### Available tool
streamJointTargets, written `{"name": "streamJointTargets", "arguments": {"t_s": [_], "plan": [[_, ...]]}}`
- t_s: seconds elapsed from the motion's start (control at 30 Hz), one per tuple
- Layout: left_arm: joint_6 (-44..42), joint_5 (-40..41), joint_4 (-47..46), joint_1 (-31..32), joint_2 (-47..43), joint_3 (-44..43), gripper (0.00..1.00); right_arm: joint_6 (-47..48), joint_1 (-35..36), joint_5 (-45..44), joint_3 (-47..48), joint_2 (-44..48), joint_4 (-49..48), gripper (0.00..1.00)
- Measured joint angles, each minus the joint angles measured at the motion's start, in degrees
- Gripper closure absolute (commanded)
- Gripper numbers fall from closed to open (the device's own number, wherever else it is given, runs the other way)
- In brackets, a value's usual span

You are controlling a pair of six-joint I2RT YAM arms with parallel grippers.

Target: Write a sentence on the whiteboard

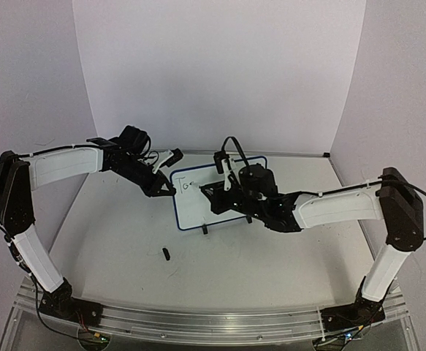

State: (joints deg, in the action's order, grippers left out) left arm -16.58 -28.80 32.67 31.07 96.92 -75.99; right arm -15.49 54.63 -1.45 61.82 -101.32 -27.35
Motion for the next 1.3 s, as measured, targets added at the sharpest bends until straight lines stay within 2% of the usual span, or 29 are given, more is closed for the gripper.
{"name": "streamJointTargets", "arguments": {"t_s": [1.3], "plan": [[-0.01, 0.31, -0.13, 0.17, 0.02, 0.00, 1.00, 2.62, 0.09, -3.63, 1.71, 2.01, 2.53, 1.00]]}}
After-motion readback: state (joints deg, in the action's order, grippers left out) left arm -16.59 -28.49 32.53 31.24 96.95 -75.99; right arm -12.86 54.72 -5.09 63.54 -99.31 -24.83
